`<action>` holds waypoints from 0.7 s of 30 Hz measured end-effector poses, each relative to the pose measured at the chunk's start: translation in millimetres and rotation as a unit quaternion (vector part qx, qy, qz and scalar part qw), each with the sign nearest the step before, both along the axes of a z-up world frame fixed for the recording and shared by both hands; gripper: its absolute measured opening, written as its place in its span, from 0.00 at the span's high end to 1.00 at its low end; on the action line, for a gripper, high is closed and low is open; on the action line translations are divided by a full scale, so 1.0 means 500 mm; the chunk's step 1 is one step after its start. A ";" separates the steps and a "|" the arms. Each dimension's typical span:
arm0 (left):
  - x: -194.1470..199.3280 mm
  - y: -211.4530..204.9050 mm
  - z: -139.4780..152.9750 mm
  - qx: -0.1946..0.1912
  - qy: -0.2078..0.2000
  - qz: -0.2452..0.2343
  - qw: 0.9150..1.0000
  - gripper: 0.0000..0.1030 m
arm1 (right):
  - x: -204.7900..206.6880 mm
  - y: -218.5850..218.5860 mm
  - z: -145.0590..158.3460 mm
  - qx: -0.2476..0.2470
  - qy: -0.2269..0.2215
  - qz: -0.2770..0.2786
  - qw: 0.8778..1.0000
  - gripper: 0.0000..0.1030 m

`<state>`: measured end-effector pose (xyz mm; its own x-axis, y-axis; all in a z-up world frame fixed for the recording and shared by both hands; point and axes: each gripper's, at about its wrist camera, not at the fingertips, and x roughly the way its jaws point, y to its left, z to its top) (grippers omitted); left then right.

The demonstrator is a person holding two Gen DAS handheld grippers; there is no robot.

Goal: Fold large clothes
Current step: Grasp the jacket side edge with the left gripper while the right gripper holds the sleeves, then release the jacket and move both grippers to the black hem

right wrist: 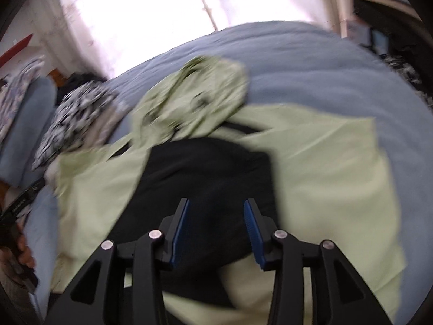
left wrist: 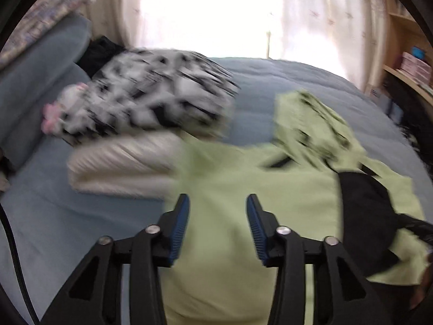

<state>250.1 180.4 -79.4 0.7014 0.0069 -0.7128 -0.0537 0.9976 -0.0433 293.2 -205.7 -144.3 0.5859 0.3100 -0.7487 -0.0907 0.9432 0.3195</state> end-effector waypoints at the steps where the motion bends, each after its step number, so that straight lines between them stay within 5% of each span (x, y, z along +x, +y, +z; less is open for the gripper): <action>1: -0.005 -0.026 -0.016 -0.011 0.012 -0.006 1.000 0.61 | -0.006 0.021 -0.003 0.006 0.004 0.012 1.000 0.60; 5: -0.021 -0.106 -0.091 -0.029 0.046 -0.014 0.998 0.61 | -0.012 0.127 -0.029 0.038 0.021 0.062 0.997 0.60; 9: -0.024 -0.120 -0.169 0.028 0.073 0.030 0.997 0.62 | -0.009 0.182 -0.067 -0.002 0.023 0.078 0.997 0.60; 15: -0.012 0.007 -0.189 0.032 0.069 0.100 0.992 0.62 | 0.027 0.035 -0.092 -0.068 0.002 -0.032 0.997 0.66; 17: -0.018 0.030 -0.189 0.032 0.066 0.102 0.992 0.62 | 0.041 -0.029 -0.100 -0.019 0.014 -0.043 0.999 0.87; 21: -0.030 0.041 -0.180 0.019 0.065 0.097 0.993 0.63 | 0.033 -0.048 -0.080 -0.017 0.017 -0.048 0.999 0.86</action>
<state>234.9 200.8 -169.2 0.5862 0.1620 -0.7938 -0.2487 0.9685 0.0140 309.8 -229.5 -184.5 0.5857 0.2285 -0.7776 0.0101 0.9573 0.2890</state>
